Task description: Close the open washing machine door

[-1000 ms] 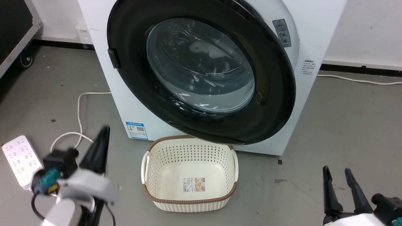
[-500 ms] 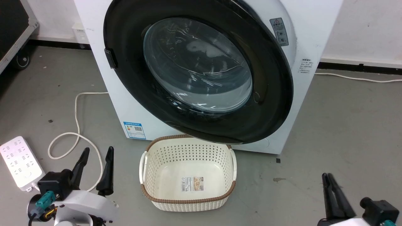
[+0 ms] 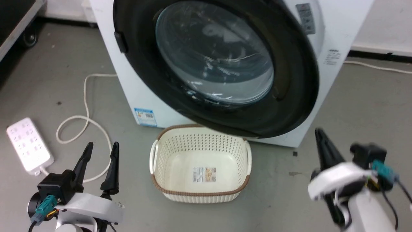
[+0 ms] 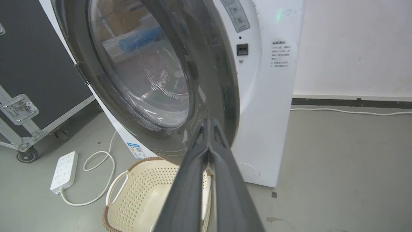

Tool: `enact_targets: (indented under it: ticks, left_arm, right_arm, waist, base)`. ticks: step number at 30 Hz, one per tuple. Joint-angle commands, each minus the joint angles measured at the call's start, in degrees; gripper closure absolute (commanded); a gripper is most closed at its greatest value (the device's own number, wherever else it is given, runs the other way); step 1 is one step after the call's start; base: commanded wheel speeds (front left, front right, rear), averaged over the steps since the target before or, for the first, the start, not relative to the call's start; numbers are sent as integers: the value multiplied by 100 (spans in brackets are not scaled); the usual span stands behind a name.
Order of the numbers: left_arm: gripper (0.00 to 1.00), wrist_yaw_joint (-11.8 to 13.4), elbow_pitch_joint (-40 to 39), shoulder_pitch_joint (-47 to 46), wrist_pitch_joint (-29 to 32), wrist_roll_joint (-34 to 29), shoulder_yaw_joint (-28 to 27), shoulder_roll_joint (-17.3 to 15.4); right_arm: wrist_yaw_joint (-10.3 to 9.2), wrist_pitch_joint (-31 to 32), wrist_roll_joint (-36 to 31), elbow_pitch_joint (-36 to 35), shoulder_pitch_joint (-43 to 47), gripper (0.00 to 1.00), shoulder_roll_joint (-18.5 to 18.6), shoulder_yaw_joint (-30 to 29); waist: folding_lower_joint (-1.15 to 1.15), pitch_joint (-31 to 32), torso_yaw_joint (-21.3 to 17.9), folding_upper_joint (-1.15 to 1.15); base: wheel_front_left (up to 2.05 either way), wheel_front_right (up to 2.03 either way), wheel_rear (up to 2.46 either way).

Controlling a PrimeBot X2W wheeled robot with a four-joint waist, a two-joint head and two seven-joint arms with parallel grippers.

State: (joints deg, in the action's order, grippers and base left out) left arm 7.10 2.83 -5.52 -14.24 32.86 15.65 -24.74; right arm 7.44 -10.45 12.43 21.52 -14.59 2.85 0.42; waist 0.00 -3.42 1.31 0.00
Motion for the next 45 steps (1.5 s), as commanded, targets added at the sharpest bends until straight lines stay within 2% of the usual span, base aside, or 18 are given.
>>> enact_targets:
  ticks: [1, 10, 17, 32, 39, 45]
  left_arm:
    - [0, -5, -52, -2, -45, -60, -31, 3]
    - [0, -111, -149, -168, -69, -167, -204, 41]
    - [0, -235, -155, -296, -73, -232, -264, 148]
    - [0, -547, -208, -620, -75, -355, -502, 323]
    - [0, -700, -139, -694, -75, -464, -639, 484]
    - [0, -778, -43, -728, -75, -560, -696, 599]
  right_arm:
    - [5, -36, -88, 271, -381, 100, 3, -67]
    - [5, -228, -497, 1641, -1663, 100, 3, -452]
    - [5, -345, -1113, 2153, -2402, 100, 3, -1119]
    - [5, -194, -2640, 2022, -3760, 100, 3, -2772]
    - [5, -158, -3067, 1918, -4125, 100, 3, -3192]
    - [5, -289, -3093, 1866, -4107, 100, 3, -3258]
  waist:
    - [0, -182, 137, 0]
    - [0, -575, 369, 0]
    - [0, -841, 513, 0]
    - [0, -1673, 875, 0]
    - [0, -1823, 950, 0]
    - [0, -1685, 923, 0]
  base:
    - [0, 0, 0]
    - [0, 0, 0]
    - [0, 0, 0]
    - [0, 0, 0]
    - [0, 0, 0]
    - [0, 0, 0]
